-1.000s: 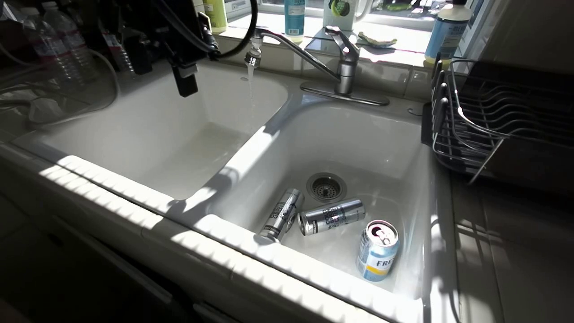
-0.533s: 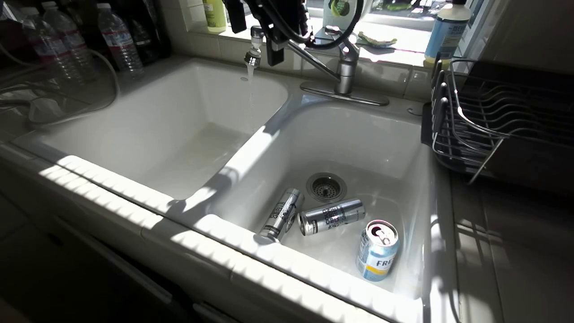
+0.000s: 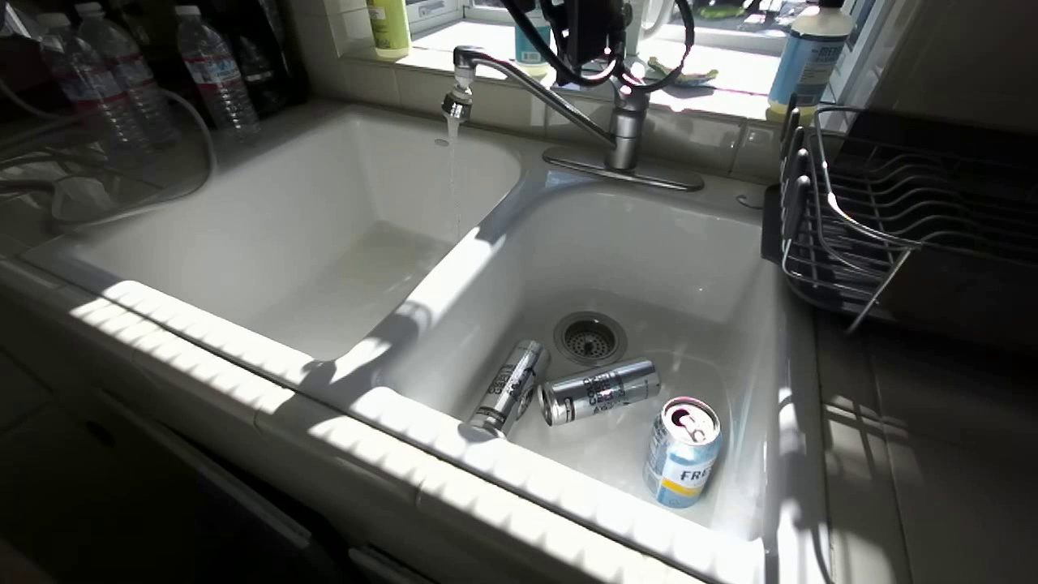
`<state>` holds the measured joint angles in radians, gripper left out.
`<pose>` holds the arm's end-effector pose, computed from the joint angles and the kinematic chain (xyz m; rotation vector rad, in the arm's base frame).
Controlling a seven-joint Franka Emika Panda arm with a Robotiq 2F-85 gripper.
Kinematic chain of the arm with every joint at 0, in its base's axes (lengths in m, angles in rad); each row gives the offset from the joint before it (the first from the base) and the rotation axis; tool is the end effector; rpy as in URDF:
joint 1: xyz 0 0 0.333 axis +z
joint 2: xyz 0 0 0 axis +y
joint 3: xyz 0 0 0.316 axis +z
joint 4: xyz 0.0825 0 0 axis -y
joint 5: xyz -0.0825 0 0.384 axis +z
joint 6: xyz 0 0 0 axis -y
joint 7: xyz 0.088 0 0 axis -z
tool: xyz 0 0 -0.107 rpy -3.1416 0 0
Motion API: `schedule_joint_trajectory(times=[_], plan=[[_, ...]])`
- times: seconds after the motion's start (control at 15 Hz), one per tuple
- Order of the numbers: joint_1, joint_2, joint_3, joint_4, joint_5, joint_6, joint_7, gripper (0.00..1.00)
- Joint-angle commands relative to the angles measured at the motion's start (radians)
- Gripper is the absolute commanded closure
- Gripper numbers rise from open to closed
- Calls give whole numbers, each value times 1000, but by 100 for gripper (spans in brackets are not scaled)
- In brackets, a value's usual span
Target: Push the faucet handle down
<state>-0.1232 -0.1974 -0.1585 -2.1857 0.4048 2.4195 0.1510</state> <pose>0.5072 -0.1491 0.5174 -2.5854 0.9213 -0.6200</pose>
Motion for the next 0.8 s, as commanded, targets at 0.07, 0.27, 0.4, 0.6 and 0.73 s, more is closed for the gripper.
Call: schedule_joint_trajectory(times=[0.07,0.27,0.4,0.6,0.73], plan=[[0,-4,-1,2,-2,-2,2,0],[0,-6,-1,2,-2,-2,2,0],[0,-7,-1,2,-2,-2,2,0],[-3,33,-26,41,48,0,-21,0],[1,67,-58,86,126,-44,-66,0]])
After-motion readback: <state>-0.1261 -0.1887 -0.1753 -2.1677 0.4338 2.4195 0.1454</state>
